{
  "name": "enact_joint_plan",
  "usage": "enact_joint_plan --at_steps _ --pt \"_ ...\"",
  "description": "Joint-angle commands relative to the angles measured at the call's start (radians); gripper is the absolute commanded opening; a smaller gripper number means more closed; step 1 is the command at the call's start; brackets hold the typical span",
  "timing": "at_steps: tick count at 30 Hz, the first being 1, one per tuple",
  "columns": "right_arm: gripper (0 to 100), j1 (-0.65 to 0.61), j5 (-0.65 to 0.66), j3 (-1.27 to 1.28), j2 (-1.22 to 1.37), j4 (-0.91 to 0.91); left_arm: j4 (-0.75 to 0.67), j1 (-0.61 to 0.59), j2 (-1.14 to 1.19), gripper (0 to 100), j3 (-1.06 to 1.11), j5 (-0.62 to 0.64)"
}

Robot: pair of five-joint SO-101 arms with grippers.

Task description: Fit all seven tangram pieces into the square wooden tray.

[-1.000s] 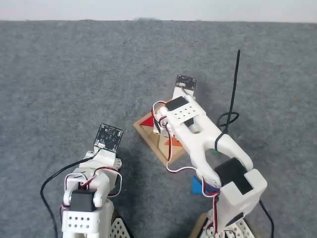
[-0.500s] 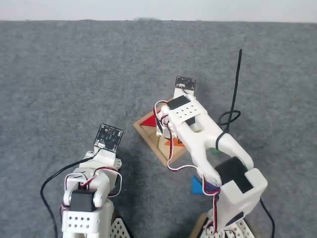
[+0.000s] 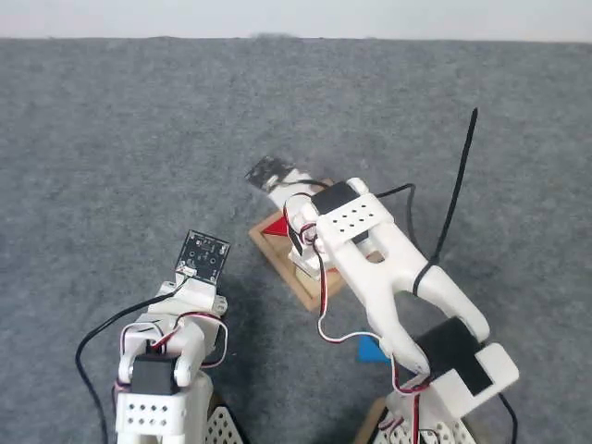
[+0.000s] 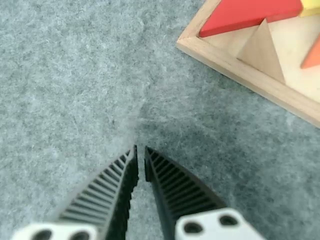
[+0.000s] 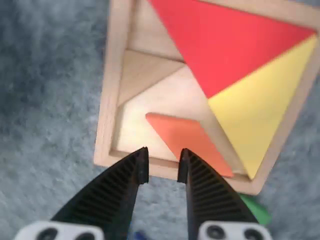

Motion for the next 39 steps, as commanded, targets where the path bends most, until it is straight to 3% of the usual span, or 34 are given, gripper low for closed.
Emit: enact_joint_plan --at_steps 1,6,12,25,39 --pt "21.3 0.039 0.158 0.017 -0.027 0.013 0.003 -0.005 -0.017 2 -0.01 -0.006" --pt "34.0 0.064 0.229 0.028 0.05 0.012 0.003 -0.005 -0.017 2 -0.01 -0.006" --pt "32.2 0.059 0.176 0.058 0.12 -0.11 0.003 -0.005 -0.017 2 -0.01 -0.006" --pt "24.2 0.056 0.138 0.081 0.165 -0.122 0.003 -0.006 -0.017 2 -0.01 -0.006" --pt "25.0 0.061 0.129 0.281 -0.062 -0.236 0.003 -0.006 -0.017 2 -0.01 -0.006"
